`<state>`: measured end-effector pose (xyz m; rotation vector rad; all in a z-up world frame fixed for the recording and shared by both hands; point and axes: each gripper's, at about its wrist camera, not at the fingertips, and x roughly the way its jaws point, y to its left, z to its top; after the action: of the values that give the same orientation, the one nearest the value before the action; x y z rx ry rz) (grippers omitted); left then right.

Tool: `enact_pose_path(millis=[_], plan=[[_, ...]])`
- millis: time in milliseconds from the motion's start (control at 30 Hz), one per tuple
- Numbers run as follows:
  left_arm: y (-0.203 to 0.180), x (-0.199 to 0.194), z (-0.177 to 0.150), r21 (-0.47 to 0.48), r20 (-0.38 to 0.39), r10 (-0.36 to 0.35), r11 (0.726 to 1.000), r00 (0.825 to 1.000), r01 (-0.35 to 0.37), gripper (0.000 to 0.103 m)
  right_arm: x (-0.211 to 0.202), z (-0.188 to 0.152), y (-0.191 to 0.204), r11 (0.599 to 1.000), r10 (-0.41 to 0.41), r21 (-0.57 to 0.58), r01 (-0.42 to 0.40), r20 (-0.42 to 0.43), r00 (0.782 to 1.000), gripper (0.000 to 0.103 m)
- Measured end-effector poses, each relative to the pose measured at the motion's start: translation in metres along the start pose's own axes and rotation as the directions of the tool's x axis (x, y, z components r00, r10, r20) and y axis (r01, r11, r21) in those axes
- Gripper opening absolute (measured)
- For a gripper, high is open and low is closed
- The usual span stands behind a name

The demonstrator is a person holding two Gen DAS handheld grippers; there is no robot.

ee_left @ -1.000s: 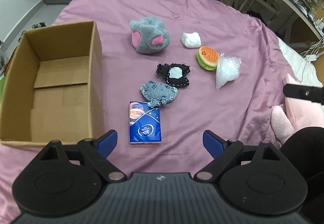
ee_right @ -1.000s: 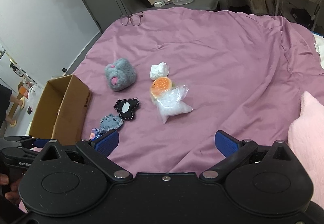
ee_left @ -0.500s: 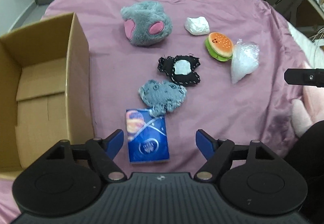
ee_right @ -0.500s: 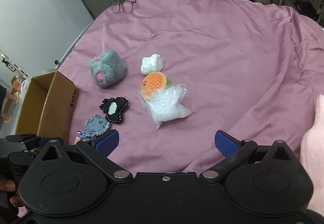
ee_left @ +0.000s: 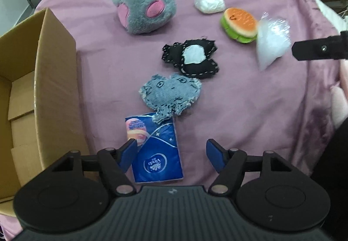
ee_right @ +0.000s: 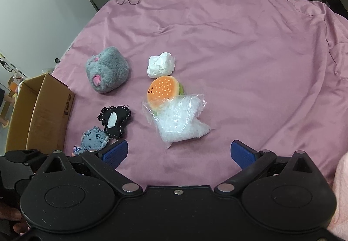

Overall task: Organize soft objects
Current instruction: 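Grasp the blue tissue pack with the left tool while the right tool grasps the plastic bag, then carry the tissue pack in the left tool while the right tool carries the bag into the box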

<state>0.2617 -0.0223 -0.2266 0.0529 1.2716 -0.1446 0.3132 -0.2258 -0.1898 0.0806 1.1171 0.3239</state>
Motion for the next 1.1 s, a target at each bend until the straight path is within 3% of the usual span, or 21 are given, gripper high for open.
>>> enact_pose_path(millis=[333, 467, 533, 567, 667, 700, 733, 800, 1100], plan=[[-0.004, 0.016, 0.002, 0.038, -0.045, 0.090, 0.995, 0.995, -0.088, 0.070, 0.022, 0.010, 0.003, 1.000, -0.008, -0.026, 0.008, -0.006, 1.000, 0.102], [0.000, 0.024, 0.002, 0.006, -0.078, 0.070, 0.998, 0.994, -0.070, 0.070, 0.037, 0.011, 0.004, 0.999, -0.022, -0.030, 0.022, -0.010, 1.000, 0.101], [0.003, 0.026, 0.003, -0.011, -0.084, 0.057, 0.998, 0.995, -0.058, 0.069, 0.043, 0.012, 0.004, 0.999, -0.022, -0.027, 0.022, -0.013, 1.000, 0.093], [0.005, 0.027, 0.003, -0.021, -0.084, 0.048, 0.999, 0.995, -0.050, 0.067, 0.045, 0.012, 0.003, 0.999, -0.019, -0.027, 0.018, -0.016, 1.000, 0.087], [0.010, 0.025, 0.003, -0.059, -0.077, 0.000, 0.998, 0.997, -0.004, 0.043, 0.051, 0.011, 0.001, 1.000, -0.020, -0.024, 0.019, -0.041, 0.999, 0.056], [0.014, 0.025, 0.002, -0.062, -0.074, 0.000, 0.998, 0.997, -0.004, 0.030, 0.051, 0.011, -0.001, 1.000, -0.010, -0.016, 0.010, -0.045, 0.999, 0.053], [0.015, 0.023, 0.003, -0.066, -0.070, -0.001, 0.998, 0.998, -0.004, 0.024, 0.049, 0.011, -0.002, 1.000, -0.001, -0.011, 0.000, -0.042, 0.999, 0.051], [0.017, 0.021, 0.004, -0.079, -0.058, -0.011, 0.997, 0.998, 0.006, 0.020, 0.044, 0.010, -0.004, 1.000, 0.007, -0.014, -0.007, -0.038, 0.999, 0.047], [0.027, -0.013, 0.002, -0.091, 0.013, -0.067, 0.994, 0.998, 0.068, 0.020, 0.016, 0.005, 0.001, 1.000, 0.017, -0.013, -0.018, -0.007, 1.000, 0.046]])
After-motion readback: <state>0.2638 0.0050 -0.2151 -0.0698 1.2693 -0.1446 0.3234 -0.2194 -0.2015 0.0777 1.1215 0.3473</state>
